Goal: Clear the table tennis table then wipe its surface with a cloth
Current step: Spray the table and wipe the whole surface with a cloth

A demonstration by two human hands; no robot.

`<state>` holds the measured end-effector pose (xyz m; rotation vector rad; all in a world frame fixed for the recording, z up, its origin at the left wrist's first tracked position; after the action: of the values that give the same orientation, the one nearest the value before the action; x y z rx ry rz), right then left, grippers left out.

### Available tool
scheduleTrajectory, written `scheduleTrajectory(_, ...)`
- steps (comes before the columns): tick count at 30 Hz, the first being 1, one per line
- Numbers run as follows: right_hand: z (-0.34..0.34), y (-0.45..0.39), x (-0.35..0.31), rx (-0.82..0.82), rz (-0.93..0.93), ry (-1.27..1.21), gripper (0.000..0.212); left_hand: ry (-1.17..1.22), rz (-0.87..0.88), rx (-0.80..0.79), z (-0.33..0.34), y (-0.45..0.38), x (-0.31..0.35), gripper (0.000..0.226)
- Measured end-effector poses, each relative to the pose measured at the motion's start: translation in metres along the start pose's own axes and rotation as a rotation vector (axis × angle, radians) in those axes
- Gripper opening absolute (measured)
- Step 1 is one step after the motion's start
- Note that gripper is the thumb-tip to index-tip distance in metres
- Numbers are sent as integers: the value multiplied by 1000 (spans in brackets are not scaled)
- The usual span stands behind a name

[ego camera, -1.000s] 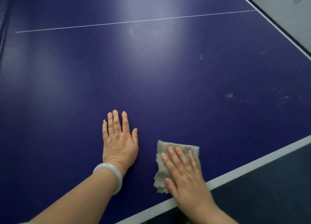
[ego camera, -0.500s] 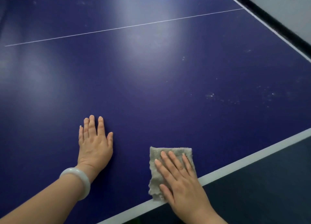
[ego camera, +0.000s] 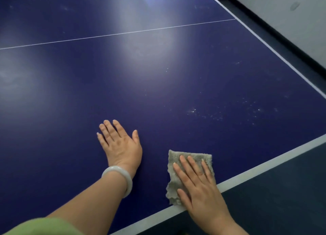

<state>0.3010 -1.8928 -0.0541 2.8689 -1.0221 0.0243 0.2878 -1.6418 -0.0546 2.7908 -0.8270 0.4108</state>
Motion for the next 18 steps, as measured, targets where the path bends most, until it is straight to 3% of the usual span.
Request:
scheduleTrajectory(3,5,-4,71,11,107,-11,59,-8,-11,14,2,-1,0,75)
scheduleTrajectory(6,7,-19,149,3,493,-26,64,-4,-12,28,2,-1,1,74)
scheduleTrajectory(8,7,-35,164,-18,712,-43,69,-9,-19,33,1,-1,1,74)
scheduleTrajectory(10,4,-56,139,-11,787,-75,69,-23,-19,35,1,0,1,74)
scheduleTrajectory(12,-4,-76,87,62,638,-64,66,-32,-20,39,1,-1,1,74)
scheduleTrajectory(15,-10,-84,1,125,204,-26,63,-30,-13,60,0,-2,1,74)
scheduleTrajectory(18,-6,-91,4,96,-77,1,63,-35,-17,57,0,-1,2,74)
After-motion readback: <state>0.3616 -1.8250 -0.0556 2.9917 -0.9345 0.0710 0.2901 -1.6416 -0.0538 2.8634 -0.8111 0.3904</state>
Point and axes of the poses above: each hand's wrist, its own y-axis away from the middle knuckle, its own z-axis out of the palm, x = y × z, the point moved 6 cm from there along -y, towards the middle knuckle, and after that the axes turned 10 degrees about y, right-handed, at the moved point
